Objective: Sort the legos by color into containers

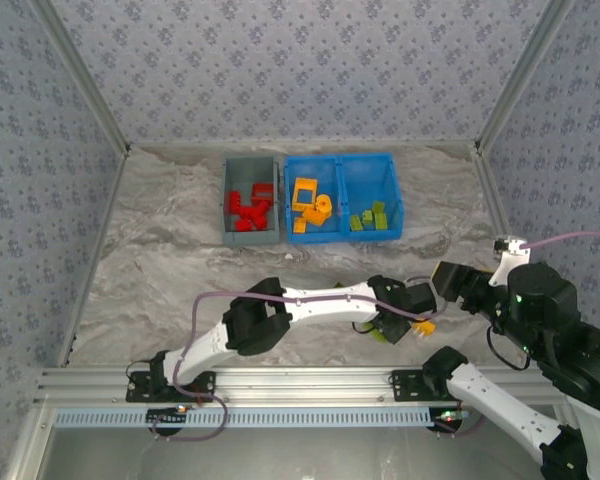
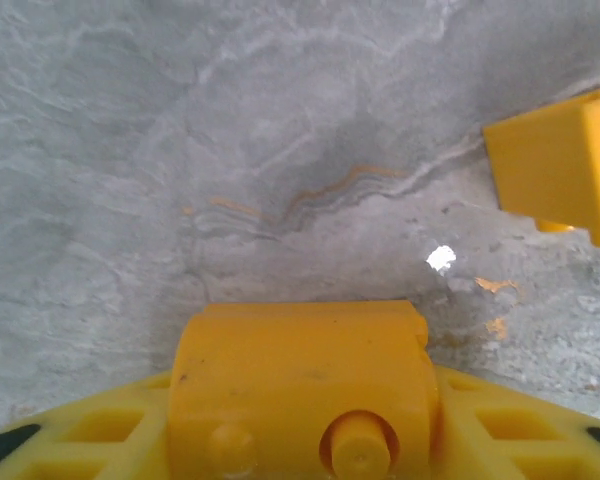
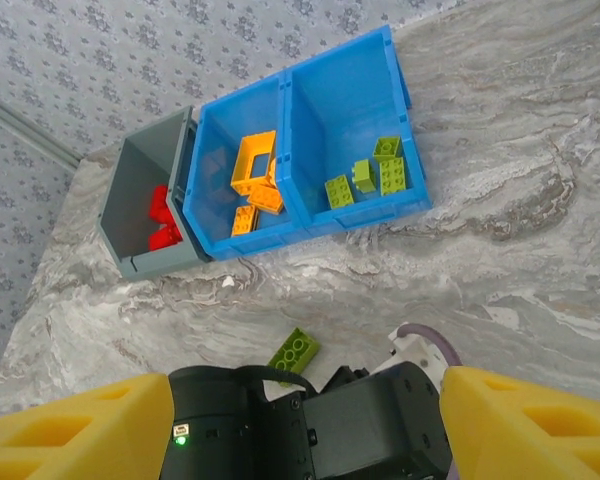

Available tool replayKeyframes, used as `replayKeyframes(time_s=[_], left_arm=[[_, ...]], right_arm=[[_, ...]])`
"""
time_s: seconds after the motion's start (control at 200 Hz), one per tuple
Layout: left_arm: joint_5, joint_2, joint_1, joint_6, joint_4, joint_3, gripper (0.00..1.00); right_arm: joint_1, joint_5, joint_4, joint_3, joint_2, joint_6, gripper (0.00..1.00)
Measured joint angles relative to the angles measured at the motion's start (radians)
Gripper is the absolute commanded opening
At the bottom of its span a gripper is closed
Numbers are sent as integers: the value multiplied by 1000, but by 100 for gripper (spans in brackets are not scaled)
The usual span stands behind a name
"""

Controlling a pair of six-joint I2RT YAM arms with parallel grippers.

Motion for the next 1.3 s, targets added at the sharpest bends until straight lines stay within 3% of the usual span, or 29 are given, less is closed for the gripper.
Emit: replayKeyframes(time_s=[0.2,0.375,0.59,0.73,0.954,1.299], left_arm=[[-38,-16,5,-10,30,-23,36],[-69,-171,58,-22,38,-139,36],[-86,-475,241,-21,77,-254,36],[-73,-565,396,-15,109,-313,36],[6,-468,587,4,132,-317,36],[53,-174,647,80,131,16,36]], right_arm=[[0,-6,3,-15,0,0,73],[0,-15,14,-33,3,-5,73],[0,-93,125,-140,89,-51,70],[16,-161,244,-260,205,-63,70],[120,-155,369,-317,334,-61,69],[207,-105,450,-356,373,-26,69]])
